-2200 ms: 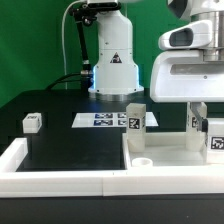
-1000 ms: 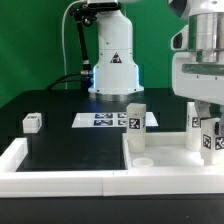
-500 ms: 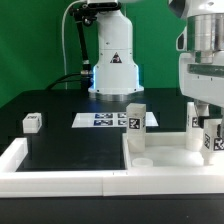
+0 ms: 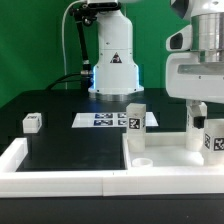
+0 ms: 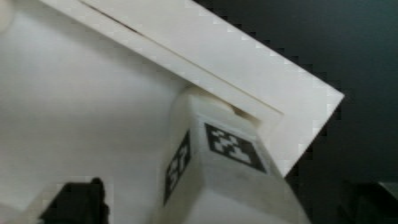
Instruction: Assemble square table
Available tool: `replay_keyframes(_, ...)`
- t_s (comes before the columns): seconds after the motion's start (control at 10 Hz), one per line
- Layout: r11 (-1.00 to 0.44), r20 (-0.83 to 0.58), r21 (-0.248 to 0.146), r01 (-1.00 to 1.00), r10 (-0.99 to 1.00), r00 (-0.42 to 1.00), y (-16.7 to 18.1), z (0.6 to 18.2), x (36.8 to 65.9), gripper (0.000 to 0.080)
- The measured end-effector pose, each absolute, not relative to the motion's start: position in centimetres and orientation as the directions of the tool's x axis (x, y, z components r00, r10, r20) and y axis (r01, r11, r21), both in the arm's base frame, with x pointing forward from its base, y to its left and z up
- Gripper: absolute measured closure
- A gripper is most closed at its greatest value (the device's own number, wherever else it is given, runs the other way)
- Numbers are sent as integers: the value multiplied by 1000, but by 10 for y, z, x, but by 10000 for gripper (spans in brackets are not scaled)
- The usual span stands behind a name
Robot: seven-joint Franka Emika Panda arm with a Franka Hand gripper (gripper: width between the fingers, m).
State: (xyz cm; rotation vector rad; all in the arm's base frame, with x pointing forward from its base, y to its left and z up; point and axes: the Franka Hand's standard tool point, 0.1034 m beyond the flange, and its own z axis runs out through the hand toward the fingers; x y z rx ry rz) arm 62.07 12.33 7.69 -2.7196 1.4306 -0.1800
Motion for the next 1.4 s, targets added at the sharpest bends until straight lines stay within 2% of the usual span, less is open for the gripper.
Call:
replay_keyframes(0.4, -874, 115, -68, -481, -485, 867, 120, 77, 622, 151)
replay_keyframes(0.7, -957, 128, -33, -290, -291, 948, 121, 77, 621, 151)
replay_keyframes(1.1, -992, 135, 5, -125, -124, 983, 117, 77, 622, 151)
replay_keyframes(1.2, -991, 135, 3, -137, -136, 981, 117, 77, 622, 239)
replay_keyframes(1.3, -991, 135, 3, -137, -136, 981, 117, 77, 622, 408)
replay_keyframes(1.4, -990, 135, 4, -138, -136, 981, 117, 77, 622, 408)
